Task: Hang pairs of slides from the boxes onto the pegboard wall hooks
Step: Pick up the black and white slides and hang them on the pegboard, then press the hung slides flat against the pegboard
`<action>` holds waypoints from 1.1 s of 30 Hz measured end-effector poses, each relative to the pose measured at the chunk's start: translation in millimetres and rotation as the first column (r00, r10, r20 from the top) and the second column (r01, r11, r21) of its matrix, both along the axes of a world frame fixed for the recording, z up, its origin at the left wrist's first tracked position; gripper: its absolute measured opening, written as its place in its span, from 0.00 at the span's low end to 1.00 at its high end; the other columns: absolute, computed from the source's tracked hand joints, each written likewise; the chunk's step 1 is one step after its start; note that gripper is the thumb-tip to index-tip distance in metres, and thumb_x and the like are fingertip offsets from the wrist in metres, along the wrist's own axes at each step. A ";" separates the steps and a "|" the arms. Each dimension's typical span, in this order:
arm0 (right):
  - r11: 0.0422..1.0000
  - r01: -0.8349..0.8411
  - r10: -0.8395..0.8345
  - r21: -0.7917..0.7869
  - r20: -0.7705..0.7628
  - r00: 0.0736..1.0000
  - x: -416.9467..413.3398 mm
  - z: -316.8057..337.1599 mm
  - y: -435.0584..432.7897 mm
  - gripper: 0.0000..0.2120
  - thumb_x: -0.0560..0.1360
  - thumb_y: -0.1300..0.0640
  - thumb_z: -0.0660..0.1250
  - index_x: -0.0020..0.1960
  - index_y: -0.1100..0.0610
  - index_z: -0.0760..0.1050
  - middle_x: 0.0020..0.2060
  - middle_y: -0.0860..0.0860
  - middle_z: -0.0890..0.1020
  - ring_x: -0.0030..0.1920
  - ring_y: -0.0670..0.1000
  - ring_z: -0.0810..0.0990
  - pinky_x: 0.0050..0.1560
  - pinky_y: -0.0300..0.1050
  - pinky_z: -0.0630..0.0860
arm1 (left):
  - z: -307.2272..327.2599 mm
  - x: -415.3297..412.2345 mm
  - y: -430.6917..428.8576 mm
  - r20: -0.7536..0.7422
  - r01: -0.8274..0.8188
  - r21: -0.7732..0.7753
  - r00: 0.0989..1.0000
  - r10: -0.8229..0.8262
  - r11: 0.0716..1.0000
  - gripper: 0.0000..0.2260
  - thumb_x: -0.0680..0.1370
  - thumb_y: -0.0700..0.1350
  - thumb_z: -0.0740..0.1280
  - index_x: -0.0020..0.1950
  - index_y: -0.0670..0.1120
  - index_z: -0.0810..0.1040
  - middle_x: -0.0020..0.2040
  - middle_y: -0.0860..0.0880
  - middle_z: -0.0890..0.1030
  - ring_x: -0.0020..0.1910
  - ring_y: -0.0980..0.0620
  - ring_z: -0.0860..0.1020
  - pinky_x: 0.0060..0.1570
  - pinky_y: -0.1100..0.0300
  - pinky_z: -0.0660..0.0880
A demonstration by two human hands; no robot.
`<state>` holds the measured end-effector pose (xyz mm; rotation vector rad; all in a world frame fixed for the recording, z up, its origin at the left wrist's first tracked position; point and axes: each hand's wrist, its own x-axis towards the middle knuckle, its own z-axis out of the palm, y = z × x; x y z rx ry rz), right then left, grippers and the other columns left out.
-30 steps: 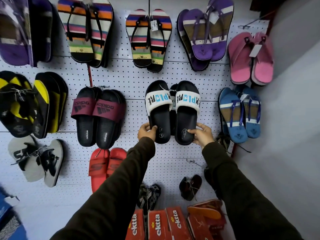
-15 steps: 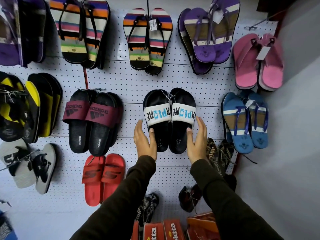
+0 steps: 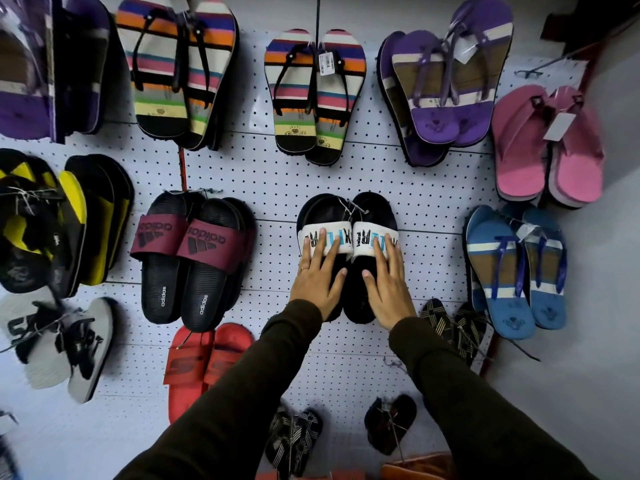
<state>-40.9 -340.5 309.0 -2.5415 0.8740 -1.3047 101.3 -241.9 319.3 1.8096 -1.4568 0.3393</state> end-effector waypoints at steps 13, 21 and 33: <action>0.986 -0.038 0.076 -0.164 0.228 0.971 77.3 -3.9 81.5 0.24 0.82 0.54 0.58 0.78 0.57 0.64 0.81 0.54 0.57 0.82 0.57 0.52 0.78 0.64 0.56 | -7.7 67.4 86.4 0.084 -0.125 -0.256 0.985 0.150 0.959 0.24 0.81 0.52 0.54 0.78 0.55 0.56 0.81 0.54 0.53 0.81 0.52 0.45 0.78 0.58 0.34; 0.963 -0.193 0.221 -0.186 0.146 0.964 182.4 1.6 161.3 0.27 0.83 0.50 0.56 0.80 0.53 0.60 0.82 0.52 0.54 0.83 0.54 0.49 0.79 0.59 0.57 | -9.6 169.4 172.4 0.044 -0.263 -0.306 0.956 0.289 0.915 0.24 0.81 0.52 0.53 0.77 0.53 0.60 0.80 0.51 0.57 0.81 0.48 0.49 0.79 0.47 0.45; 0.970 -0.153 0.102 -0.187 -0.254 0.962 226.5 -14.3 151.5 0.32 0.81 0.42 0.54 0.82 0.48 0.51 0.83 0.47 0.48 0.83 0.53 0.43 0.79 0.50 0.59 | -24.7 229.5 177.1 0.106 -0.240 -0.039 0.964 0.243 0.970 0.25 0.81 0.50 0.55 0.79 0.52 0.57 0.81 0.48 0.53 0.80 0.43 0.48 0.78 0.47 0.55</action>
